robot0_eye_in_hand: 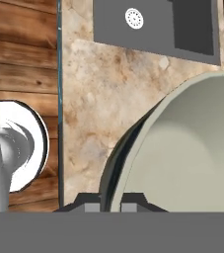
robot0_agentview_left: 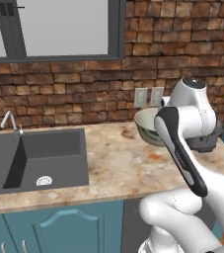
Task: Place the two vegetables and bowl onto the tray for setting up a vegetable dip station.
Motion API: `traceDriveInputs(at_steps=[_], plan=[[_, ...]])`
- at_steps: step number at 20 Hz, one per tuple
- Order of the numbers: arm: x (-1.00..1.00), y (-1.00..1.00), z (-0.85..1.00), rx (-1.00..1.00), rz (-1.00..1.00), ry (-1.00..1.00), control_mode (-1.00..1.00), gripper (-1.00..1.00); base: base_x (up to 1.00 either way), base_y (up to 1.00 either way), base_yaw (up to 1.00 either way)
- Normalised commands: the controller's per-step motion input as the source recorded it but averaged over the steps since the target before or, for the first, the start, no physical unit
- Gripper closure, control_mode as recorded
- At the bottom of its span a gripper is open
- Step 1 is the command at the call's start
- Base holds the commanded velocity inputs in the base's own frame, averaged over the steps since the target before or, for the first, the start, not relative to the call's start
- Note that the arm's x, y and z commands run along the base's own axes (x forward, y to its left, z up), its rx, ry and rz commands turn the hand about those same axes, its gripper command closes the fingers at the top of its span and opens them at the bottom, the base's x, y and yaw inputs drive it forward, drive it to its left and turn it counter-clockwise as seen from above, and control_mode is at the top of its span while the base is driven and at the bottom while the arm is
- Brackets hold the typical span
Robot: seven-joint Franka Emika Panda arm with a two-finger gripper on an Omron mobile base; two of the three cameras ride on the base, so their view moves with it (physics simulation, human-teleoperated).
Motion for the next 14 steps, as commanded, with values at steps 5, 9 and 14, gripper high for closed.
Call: traceDriveInputs(at_steps=[5, 9, 14], plan=[[-0.39, -0.06, 0.40, -0.01, 0.07, 0.00, -1.00, 1.00, 0.00, 0.00, 0.00], [-0.29, -0.05, 0.21, -0.04, 0.06, 0.00, -1.00, 1.00, 0.00, 0.00, 0.00], [-0.25, -0.04, 0.21, -0.01, 0.05, 0.00, -1.00, 1.00, 0.00, 0.00, 0.00]])
